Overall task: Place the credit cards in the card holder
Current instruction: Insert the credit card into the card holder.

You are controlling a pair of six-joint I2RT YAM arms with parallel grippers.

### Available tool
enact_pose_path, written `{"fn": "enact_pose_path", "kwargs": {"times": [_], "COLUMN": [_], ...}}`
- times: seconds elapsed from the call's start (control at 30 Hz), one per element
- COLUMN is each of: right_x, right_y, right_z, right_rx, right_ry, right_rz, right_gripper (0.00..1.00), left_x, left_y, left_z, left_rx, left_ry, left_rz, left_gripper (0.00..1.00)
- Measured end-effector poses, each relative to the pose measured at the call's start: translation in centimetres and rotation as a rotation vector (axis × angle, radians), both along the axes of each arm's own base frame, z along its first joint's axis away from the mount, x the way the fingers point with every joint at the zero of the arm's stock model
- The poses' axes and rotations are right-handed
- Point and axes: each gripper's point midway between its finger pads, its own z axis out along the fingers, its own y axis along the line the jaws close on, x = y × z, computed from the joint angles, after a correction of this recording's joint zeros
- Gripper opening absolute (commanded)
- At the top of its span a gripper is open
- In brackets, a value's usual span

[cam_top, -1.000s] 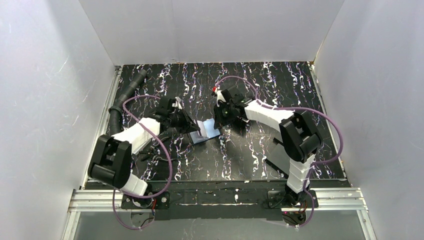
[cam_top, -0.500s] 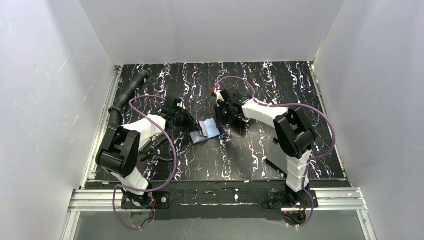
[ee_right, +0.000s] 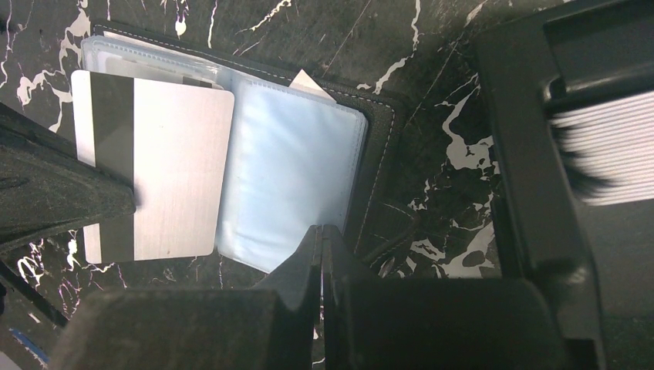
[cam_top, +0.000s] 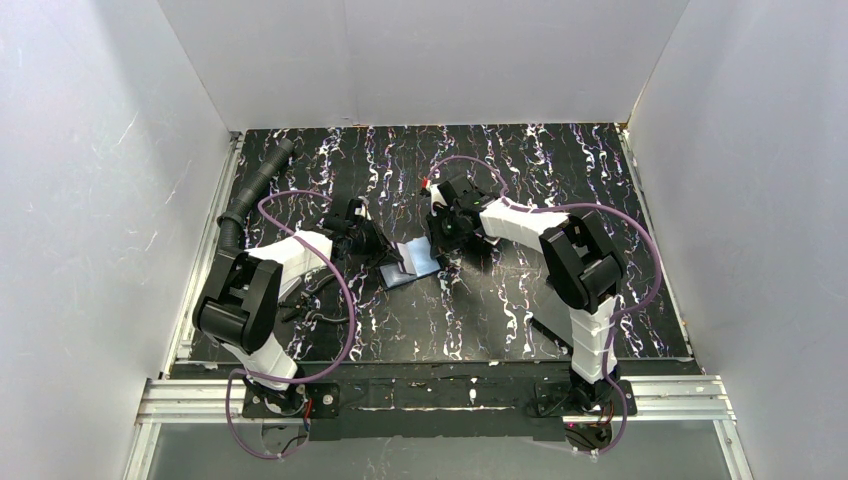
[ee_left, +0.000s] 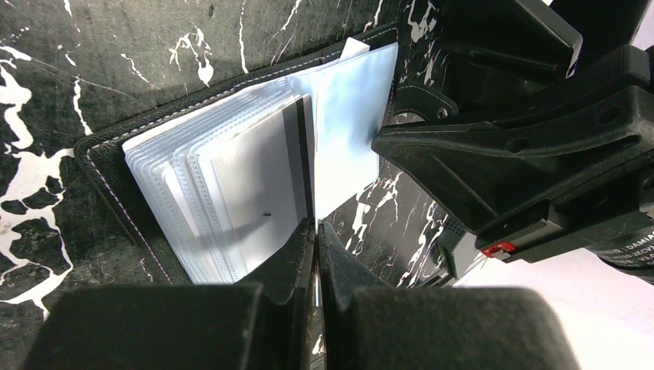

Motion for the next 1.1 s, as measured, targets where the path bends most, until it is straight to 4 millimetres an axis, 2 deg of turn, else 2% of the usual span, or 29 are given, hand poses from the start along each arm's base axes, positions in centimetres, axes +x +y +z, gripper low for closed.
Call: {"fn": "enact_pose_path", "kwargs": {"times": [1.1], "right_x": [-0.12], "right_y": [0.07], "right_z": [-0.03], "right_rx": [0.004], "right_ry": [0.004], "right_rz": [0.008], "right_gripper": [0.01], "left_x": [0.07], "left_y": [-0.11], "left_z": [-0.79], "left_rx": [0.013], "left_ry": [-0.078], "left_rz": [-0.090], "left_gripper": [0.00]}}
